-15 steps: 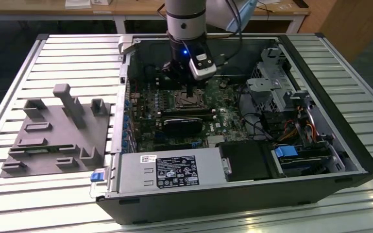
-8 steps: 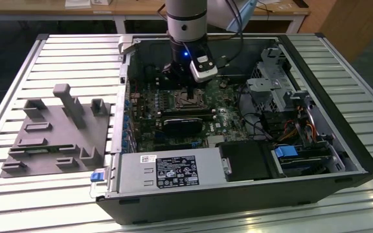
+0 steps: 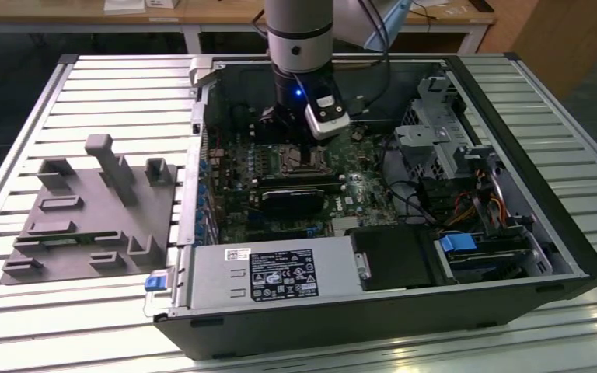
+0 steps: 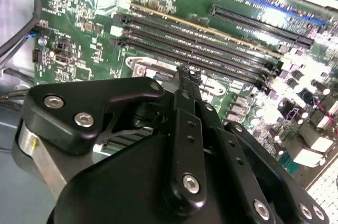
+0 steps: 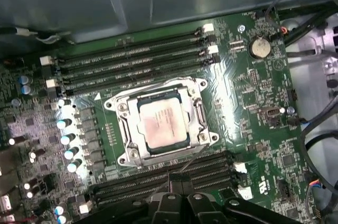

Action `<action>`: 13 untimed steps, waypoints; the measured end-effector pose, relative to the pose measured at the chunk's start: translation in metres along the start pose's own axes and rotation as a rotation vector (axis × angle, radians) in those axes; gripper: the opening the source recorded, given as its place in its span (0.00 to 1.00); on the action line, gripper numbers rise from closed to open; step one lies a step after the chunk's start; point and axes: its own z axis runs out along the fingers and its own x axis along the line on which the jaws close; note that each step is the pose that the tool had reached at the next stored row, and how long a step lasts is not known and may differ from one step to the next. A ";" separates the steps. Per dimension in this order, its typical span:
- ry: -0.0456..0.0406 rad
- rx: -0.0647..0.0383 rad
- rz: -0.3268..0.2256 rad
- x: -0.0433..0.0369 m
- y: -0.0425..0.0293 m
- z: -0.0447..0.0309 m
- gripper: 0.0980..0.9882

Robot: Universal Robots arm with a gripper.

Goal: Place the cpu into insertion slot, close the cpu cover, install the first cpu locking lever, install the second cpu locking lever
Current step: 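Install the second cpu locking lever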

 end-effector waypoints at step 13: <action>0.0134 -0.054 -0.001 0.0059 -0.0133 0.0072 0.00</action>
